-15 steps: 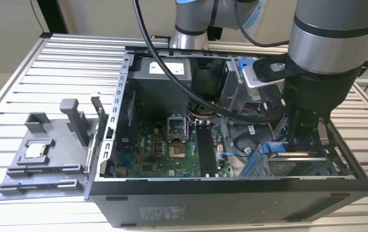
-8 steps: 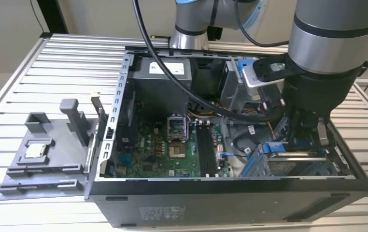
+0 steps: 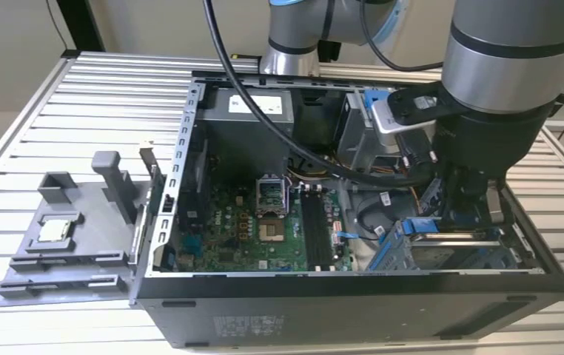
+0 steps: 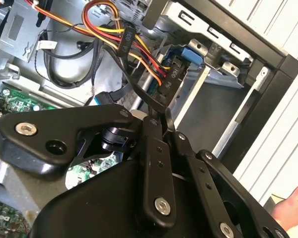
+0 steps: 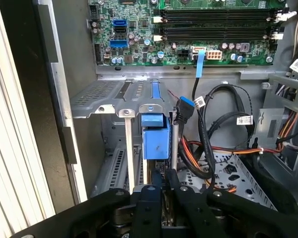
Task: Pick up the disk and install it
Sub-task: 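Insert the second disk wire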
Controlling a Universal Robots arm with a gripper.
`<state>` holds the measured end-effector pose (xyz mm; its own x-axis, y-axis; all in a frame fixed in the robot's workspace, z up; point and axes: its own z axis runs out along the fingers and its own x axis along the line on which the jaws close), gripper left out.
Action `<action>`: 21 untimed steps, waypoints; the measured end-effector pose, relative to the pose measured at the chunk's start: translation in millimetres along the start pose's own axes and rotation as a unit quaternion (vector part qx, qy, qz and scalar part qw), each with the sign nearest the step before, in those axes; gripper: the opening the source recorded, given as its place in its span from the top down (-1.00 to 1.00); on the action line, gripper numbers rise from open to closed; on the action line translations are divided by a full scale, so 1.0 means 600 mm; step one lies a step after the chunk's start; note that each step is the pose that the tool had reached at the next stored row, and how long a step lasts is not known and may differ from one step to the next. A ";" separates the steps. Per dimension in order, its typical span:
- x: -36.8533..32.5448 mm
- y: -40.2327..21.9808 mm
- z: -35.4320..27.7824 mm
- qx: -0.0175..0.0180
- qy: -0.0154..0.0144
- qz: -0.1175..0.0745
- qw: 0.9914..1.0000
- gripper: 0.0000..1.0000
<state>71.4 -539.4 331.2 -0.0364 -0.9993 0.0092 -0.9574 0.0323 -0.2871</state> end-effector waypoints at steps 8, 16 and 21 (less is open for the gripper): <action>0.000 -0.001 0.001 0.000 -0.002 0.001 1.000 1.00; 0.000 -0.001 0.003 0.000 -0.001 0.002 1.000 1.00; 0.000 0.000 0.007 0.000 -0.001 0.004 1.000 1.00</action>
<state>72.3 -539.5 327.3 -0.0431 -0.9991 0.0050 -0.9571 0.0398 -0.2869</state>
